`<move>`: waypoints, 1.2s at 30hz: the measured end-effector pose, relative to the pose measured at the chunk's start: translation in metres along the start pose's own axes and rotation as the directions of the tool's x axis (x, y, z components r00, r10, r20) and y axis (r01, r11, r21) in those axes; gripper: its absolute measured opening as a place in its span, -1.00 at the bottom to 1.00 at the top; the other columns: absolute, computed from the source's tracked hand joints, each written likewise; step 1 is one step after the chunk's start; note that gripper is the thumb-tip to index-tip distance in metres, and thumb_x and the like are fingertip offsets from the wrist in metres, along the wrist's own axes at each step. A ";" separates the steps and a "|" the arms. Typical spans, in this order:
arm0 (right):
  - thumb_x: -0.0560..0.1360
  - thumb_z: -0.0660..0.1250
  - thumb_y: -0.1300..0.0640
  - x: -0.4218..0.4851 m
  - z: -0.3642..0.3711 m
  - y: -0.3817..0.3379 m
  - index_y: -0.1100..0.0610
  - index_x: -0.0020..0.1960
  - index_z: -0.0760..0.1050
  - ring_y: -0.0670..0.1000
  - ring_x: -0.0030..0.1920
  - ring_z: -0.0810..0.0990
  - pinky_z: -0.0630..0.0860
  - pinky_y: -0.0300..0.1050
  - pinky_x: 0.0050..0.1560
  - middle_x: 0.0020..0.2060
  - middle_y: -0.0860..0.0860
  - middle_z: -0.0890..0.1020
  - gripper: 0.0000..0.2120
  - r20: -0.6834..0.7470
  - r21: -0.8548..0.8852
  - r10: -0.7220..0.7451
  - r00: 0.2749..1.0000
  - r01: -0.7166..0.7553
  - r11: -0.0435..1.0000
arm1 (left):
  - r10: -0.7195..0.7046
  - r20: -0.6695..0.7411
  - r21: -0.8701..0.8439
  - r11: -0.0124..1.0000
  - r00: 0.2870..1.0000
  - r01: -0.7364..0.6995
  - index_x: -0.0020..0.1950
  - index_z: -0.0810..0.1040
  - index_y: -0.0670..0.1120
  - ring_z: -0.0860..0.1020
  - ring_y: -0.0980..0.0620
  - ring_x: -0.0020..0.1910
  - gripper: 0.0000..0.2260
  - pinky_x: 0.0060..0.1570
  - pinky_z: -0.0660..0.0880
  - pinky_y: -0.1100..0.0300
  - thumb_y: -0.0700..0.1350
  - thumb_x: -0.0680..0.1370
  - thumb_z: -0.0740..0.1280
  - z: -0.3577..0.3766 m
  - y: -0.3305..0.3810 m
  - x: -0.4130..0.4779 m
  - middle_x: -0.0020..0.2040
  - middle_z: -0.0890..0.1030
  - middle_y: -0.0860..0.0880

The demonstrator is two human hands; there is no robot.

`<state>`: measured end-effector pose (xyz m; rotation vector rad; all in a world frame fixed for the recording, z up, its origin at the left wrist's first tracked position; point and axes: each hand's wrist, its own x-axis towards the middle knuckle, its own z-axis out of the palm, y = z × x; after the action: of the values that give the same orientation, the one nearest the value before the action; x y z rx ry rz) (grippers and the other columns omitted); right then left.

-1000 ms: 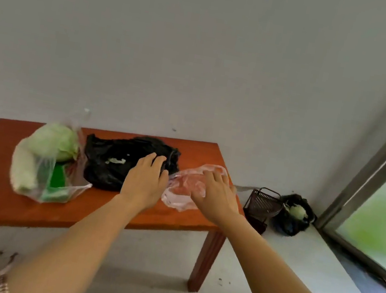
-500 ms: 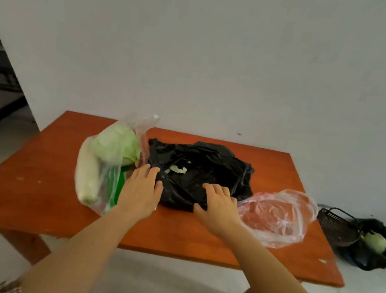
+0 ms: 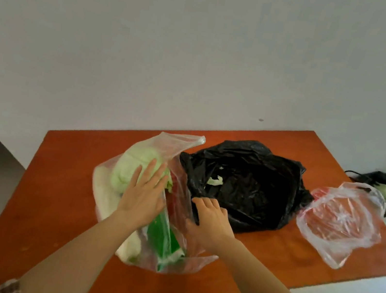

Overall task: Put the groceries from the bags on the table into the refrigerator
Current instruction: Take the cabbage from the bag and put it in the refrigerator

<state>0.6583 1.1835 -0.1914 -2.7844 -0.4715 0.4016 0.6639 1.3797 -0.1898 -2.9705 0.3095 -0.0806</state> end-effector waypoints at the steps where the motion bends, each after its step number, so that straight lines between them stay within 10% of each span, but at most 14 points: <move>1: 0.59 0.15 -0.03 0.007 0.001 -0.005 0.05 0.51 0.17 0.09 0.44 0.19 0.18 0.08 0.39 0.43 0.01 0.31 -0.48 0.001 0.000 0.010 1.000 -0.010 1.000 | 0.034 0.022 0.012 0.999 0.999 -0.035 0.35 0.50 -0.08 0.15 -0.13 0.49 -0.47 0.42 0.10 -0.17 0.08 0.42 0.38 0.001 -0.005 0.007 0.47 0.33 -0.08; 5: 0.60 0.12 0.01 0.035 0.003 -0.015 0.03 0.51 0.18 0.05 0.45 0.19 0.18 0.07 0.38 0.45 -0.03 0.31 -0.51 -0.023 -0.007 0.005 1.000 -0.005 1.000 | 0.050 -0.008 0.020 0.999 0.999 -0.050 0.48 0.29 -0.08 -0.05 -0.11 0.54 -0.47 0.44 -0.22 -0.13 0.11 0.55 0.18 0.005 -0.017 0.034 0.54 0.15 -0.05; 15: 0.63 0.08 0.04 0.127 0.003 -0.026 0.02 0.58 -0.09 0.02 0.55 -0.12 -0.02 0.13 0.46 0.57 -0.08 -0.03 -0.41 0.038 -0.065 -0.083 0.996 0.085 0.994 | -0.056 0.008 -0.307 0.950 0.998 0.056 0.43 0.30 -0.05 0.14 -0.12 0.47 -0.41 0.40 0.17 0.01 -0.25 0.39 0.27 0.006 -0.077 0.071 0.46 0.28 -0.06; 27: 0.57 0.09 0.25 0.186 0.011 -0.039 -0.10 0.57 -0.06 -0.02 0.55 -0.11 -0.08 0.12 0.43 0.54 -0.06 0.15 -0.34 0.202 -0.005 0.013 0.979 -0.012 1.000 | 0.065 0.353 -0.859 0.419 0.933 0.296 0.27 0.52 0.17 0.56 0.10 0.13 -0.40 -0.02 0.48 0.28 -0.40 0.39 0.24 0.055 -0.186 0.119 0.20 0.58 0.12; 34: 0.56 -0.01 0.26 0.192 0.025 -0.053 -0.21 0.45 0.27 0.09 0.29 0.41 0.06 0.16 0.26 0.13 -0.02 0.63 -0.43 0.183 0.324 0.266 0.946 -0.314 0.892 | -0.107 0.652 -0.754 -0.195 0.751 0.627 0.02 0.67 0.01 0.48 0.05 -0.33 -0.41 -0.48 0.42 0.34 -0.51 0.22 0.15 0.089 -0.207 0.118 -0.19 0.63 -0.03; 36: 0.53 0.05 0.28 0.185 0.025 -0.062 -0.14 0.38 0.40 0.03 0.27 0.39 0.04 0.08 0.18 0.10 -0.06 0.63 -0.47 0.038 0.330 0.321 0.946 -0.315 0.890 | -0.121 0.685 -0.724 -0.217 0.718 0.654 0.07 0.66 -0.06 0.49 0.04 -0.40 -0.43 -0.51 0.41 0.32 -0.49 0.22 0.16 0.094 -0.207 0.118 -0.20 0.64 -0.07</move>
<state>0.8009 1.3111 -0.2358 -2.5255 0.0632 0.4769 0.8272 1.5688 -0.2458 -4.0814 -1.5234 1.3039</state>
